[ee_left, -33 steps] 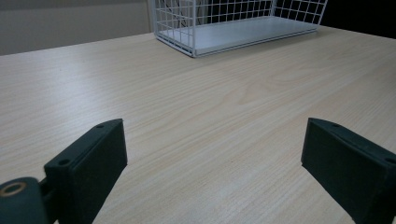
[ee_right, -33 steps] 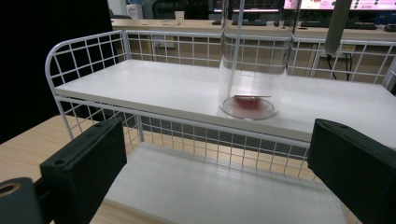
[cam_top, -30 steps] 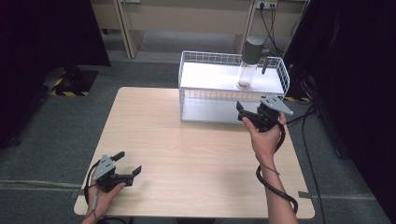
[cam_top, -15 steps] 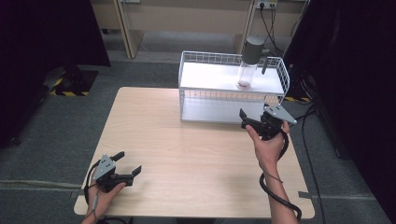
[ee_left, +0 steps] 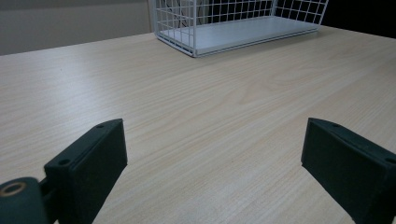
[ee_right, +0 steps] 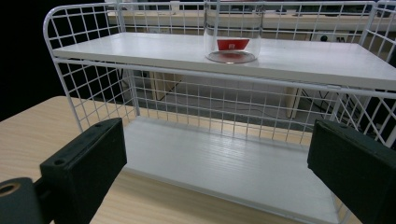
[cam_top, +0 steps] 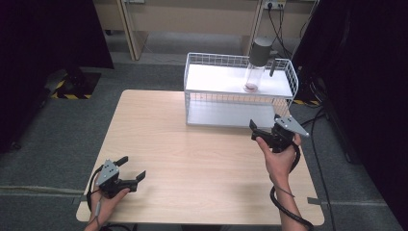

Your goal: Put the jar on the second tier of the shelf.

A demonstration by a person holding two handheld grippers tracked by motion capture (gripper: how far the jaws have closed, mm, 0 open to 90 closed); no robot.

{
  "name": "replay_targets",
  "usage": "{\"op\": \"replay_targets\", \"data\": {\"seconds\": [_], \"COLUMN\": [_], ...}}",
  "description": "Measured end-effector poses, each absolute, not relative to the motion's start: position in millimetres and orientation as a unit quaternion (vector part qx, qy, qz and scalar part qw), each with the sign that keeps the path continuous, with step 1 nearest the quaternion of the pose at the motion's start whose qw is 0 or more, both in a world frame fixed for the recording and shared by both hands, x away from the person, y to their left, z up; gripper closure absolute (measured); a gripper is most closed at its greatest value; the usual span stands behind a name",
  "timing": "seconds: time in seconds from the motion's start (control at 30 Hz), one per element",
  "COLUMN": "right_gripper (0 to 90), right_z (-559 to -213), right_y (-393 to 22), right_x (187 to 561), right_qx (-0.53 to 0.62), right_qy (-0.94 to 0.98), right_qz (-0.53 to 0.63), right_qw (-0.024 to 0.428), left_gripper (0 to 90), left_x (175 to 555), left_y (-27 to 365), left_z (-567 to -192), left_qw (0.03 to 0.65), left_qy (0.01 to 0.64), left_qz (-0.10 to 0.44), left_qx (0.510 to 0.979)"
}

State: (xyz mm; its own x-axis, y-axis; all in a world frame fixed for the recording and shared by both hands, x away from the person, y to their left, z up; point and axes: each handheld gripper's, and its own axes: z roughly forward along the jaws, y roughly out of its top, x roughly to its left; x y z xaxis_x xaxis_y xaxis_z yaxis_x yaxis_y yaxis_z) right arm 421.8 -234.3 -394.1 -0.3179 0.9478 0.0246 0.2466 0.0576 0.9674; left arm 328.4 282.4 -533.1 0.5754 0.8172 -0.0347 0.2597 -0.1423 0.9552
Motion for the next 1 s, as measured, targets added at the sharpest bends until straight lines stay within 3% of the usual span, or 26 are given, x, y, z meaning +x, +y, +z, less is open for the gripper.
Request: {"op": "replay_targets", "data": {"seconds": [1.0], "right_gripper": [4.7], "right_z": [-427], "right_y": [-255], "right_x": [389], "right_qx": [0.489], "right_qy": [0.632], "right_qz": [0.494], "right_qw": [0.341], "left_gripper": [6.4], "left_x": [328], "left_y": [282], "left_z": [-533], "left_qw": [0.534], "left_qy": [0.379], "left_qz": [0.26], "left_qx": [0.71]}}
